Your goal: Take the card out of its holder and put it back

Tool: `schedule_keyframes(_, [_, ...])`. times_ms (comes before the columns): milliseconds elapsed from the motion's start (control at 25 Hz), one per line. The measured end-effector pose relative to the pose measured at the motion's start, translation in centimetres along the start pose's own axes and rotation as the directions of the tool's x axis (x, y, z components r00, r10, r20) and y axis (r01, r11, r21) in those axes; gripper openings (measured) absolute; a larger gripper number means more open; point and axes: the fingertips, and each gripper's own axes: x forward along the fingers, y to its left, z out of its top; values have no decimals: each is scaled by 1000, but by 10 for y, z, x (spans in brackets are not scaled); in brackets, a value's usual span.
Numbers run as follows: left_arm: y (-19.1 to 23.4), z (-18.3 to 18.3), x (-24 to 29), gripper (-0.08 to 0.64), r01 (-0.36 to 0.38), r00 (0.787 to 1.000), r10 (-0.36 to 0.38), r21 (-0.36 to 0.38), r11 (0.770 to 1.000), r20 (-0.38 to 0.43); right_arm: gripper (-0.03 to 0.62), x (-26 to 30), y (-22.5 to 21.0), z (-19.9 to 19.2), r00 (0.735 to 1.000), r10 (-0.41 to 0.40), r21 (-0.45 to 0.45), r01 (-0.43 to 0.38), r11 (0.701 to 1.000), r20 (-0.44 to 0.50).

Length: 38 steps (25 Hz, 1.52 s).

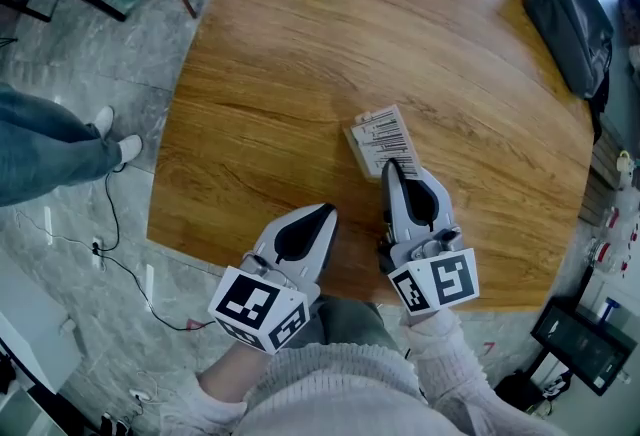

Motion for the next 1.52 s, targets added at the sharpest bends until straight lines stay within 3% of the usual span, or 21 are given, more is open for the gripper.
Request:
schedule_keyframes(840, [-6, 6, -8, 9, 1, 1000, -1, 25, 1000, -11, 6, -14, 5, 34, 997, -26, -28, 28, 999, 79])
schedule_keyframes(1520, [-62, 44, -28, 8, 68, 996, -74, 115, 991, 52, 6, -52, 23, 95, 988, -9, -71, 20, 997, 157])
